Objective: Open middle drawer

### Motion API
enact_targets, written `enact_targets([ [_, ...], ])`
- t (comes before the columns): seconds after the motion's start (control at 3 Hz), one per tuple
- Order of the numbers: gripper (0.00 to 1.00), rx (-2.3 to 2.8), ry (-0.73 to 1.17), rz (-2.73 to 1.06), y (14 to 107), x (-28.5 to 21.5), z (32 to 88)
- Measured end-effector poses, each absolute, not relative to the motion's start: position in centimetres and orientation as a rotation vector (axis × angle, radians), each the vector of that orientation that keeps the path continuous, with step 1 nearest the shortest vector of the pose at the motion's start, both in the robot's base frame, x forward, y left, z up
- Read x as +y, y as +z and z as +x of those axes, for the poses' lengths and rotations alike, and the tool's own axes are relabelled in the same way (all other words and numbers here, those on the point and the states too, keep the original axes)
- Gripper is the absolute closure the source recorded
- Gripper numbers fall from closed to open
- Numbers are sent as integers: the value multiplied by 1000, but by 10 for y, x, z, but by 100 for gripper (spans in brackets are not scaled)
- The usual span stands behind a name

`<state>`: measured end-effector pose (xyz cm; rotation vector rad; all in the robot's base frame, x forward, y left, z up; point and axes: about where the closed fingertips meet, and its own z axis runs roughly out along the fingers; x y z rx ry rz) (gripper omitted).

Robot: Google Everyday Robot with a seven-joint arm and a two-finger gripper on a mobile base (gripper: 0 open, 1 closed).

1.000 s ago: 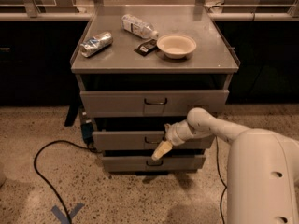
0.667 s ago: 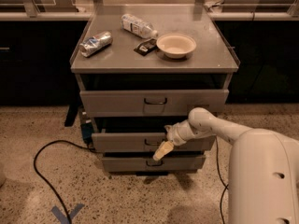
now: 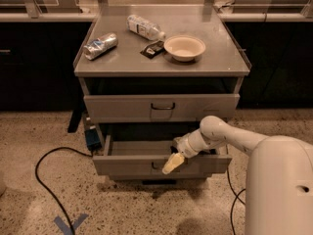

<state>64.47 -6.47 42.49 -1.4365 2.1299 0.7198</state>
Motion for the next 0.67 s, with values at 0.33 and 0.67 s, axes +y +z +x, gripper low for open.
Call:
enact_targets([
  [0.33, 0, 2172, 771, -1443, 420, -71, 618],
  [0.67, 0, 2223, 826, -1433, 419, -78, 588],
])
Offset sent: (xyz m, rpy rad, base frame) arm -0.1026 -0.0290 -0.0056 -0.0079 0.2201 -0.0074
